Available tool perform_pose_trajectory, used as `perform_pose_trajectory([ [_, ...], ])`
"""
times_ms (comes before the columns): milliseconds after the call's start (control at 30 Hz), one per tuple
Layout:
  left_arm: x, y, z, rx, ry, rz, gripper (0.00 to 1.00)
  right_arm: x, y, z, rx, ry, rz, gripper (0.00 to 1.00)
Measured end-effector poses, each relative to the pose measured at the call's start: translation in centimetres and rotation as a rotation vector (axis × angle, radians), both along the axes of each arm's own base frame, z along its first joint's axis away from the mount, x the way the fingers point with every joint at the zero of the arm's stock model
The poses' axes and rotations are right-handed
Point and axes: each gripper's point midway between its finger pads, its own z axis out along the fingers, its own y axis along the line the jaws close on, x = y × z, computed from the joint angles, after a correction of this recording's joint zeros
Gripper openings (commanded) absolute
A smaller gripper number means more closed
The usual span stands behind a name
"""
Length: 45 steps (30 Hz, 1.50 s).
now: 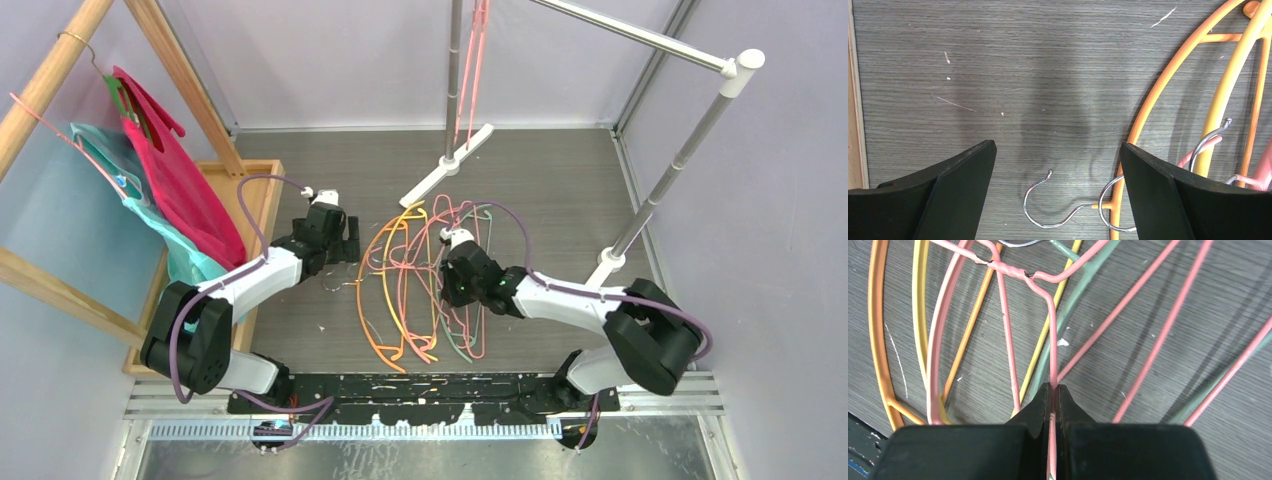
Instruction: Organize the hangers
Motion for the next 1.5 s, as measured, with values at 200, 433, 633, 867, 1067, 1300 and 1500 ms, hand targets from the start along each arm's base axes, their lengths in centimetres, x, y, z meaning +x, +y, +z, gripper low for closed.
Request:
perform_pose_trajectory([
  [200,0.0,0.0,0.1,0.0,-0.002,0.001,0.98,0.3,-1.3,3.4,0.052,-0.097,-0.05,0.01],
  [433,0.0,0.0,0.2,0.0,-0.005,0.002,0.98,0.3,-3.2,7.9,0.139,-0.213,-0.137,0.01],
  [633,0.0,0.0,0.2,-0.001,-0.005,0.003,0.98,0.1,-5.5,13.2,0.203,-0.318,-0.207,0.01],
  [867,0.1,0.0,0.5,-0.006,-0.016,0.005,0.98,2.3,-6.4,22.5,0.292,-0.44,-0.272,0.01],
  [1067,0.3,0.1,2.1,-0.02,-0.063,0.011,0.98,4.4,-6.5,28.8,0.382,-0.51,-0.288,0.01],
  [1300,0.3,0.1,2.8,-0.027,-0.082,0.013,0.98,7.7,-6.8,32.2,0.474,-0.564,-0.3,0.01],
  [1500,0.2,0.2,2.6,-0.026,-0.079,0.014,0.98,10.9,-7.6,35.1,0.603,-0.623,-0.316,0.01],
])
